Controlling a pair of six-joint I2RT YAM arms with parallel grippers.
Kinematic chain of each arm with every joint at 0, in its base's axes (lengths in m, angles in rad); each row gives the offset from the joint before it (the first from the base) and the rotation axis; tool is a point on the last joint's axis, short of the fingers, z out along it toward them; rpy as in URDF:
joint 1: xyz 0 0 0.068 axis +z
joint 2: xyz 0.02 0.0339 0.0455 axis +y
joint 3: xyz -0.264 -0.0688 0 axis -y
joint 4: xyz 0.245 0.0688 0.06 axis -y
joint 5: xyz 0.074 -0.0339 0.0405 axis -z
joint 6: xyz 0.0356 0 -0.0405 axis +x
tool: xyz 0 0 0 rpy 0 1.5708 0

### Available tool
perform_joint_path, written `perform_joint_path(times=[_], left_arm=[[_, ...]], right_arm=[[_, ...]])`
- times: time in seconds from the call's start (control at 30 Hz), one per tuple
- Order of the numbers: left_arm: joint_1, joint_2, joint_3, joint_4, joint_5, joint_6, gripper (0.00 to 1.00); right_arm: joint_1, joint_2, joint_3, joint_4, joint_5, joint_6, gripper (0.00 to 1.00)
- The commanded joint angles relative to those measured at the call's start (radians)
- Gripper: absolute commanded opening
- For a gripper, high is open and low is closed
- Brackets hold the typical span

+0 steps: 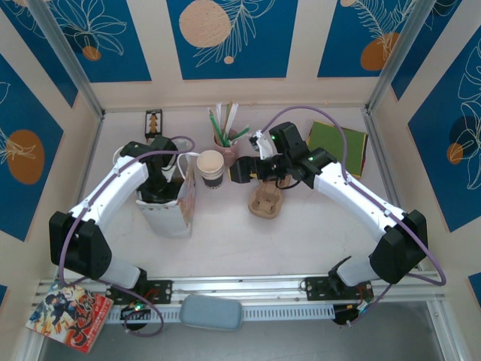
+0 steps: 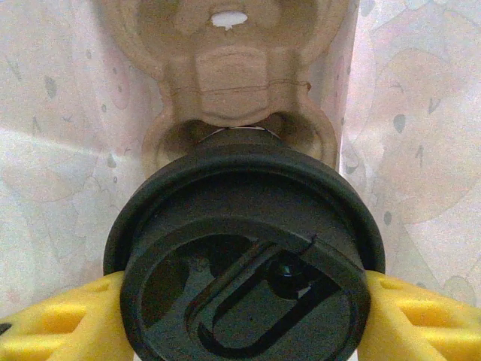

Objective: Pack the takeout coffee

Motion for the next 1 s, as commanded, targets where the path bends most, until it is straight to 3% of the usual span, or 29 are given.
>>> perform_joint_path(times=[0.0,0.97], left_arm=[[0.020,0.020,-0.026,0.015,-0.021,0.017,0.58],[0.028,0.040,-0.029,0.026,-0.020,0.025,0.57]], right_arm=[[-0.013,0.000,0.006,-0.023,0.028,0.012,0.99],[-0.062,-0.014,-0.019,-0.038,0.064,0.031,0.99]])
